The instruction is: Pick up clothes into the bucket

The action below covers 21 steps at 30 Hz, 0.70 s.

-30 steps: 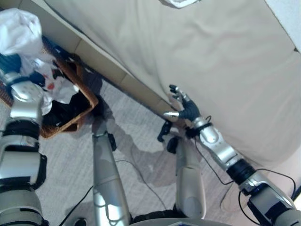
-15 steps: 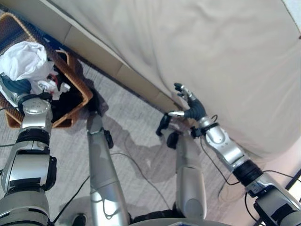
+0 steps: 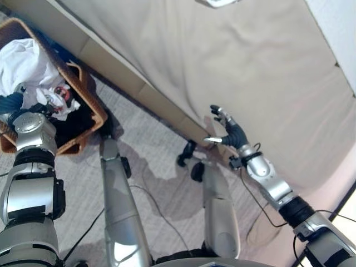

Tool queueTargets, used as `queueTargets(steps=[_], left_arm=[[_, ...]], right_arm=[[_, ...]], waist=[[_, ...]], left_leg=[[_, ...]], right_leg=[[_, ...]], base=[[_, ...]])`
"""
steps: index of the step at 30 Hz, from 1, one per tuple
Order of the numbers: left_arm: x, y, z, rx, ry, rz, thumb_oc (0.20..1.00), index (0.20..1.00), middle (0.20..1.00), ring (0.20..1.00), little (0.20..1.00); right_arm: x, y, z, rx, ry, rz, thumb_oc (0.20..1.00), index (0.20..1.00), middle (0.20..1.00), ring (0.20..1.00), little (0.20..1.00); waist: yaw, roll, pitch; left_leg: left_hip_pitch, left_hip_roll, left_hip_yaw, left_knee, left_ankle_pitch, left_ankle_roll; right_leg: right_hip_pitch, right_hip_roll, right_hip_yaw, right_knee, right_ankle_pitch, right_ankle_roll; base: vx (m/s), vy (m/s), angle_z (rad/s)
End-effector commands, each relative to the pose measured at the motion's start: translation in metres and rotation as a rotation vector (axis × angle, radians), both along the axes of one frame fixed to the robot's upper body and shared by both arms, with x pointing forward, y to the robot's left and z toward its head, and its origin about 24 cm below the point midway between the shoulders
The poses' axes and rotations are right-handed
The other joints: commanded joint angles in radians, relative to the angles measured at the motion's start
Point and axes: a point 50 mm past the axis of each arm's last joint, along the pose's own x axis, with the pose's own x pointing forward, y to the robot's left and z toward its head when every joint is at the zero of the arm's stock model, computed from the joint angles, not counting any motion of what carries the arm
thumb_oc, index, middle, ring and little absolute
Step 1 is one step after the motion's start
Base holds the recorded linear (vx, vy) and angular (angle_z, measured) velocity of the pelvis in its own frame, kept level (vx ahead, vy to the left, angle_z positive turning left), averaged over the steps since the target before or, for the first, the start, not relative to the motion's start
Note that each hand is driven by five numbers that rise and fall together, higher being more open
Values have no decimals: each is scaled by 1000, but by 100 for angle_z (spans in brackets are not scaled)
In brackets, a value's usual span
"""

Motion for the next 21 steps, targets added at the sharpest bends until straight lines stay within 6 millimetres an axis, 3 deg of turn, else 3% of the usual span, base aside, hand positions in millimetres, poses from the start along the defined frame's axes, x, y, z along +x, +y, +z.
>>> queueTargets(steps=[1,5,8,12,16,21], left_arm=[[-14,17,30,27,-132,69,1000,1000,1000,1000,1000],[-3,-3,24,-78,-312,-3,1000,1000,1000,1000,1000],[6,-35,27,-34,-430,-111,1000,1000,1000,1000,1000],[2,-92,22,148,-485,-263,1000,1000,1000,1000,1000],[-3,-120,19,289,-468,-371,1000,1000,1000,1000,1000],[-5,-143,0,363,-405,-546,1000,1000,1000,1000,1000]], right_arm=[[-4,-13,2,90,-8,-46,1000,1000,1000,1000,1000],[-3,-12,-5,91,14,-70,1000,1000,1000,1000,1000],[-3,-15,-8,97,21,-109,1000,1000,1000,1000,1000],[-3,-28,-12,136,26,-194,1000,1000,1000,1000,1000],[-1,-40,-12,157,21,-260,1000,1000,1000,1000,1000],[0,-49,-12,172,17,-306,1000,1000,1000,1000,1000]], waist=[[54,-97,25],[66,-93,25],[75,-90,25],[94,-85,25],[107,-76,17],[120,-49,-17]], left_leg=[[28,6,26,129,-171,-11],[68,3,32,102,-169,-12],[104,-4,40,81,-165,-10],[176,-8,52,42,-157,-6],[253,-7,70,-6,-147,-5],[365,-5,94,-69,-132,-2]], right_leg=[[14,-11,55,-116,174,44],[55,-5,48,-146,184,48],[86,-5,45,-162,190,49],[149,-5,37,-193,205,52],[221,-8,32,-236,231,61],[322,-14,32,-295,268,71]], base=[[0,0,0],[1,4,-1],[3,31,6],[3,7,2],[-4,10,-2],[13,17,-4]])
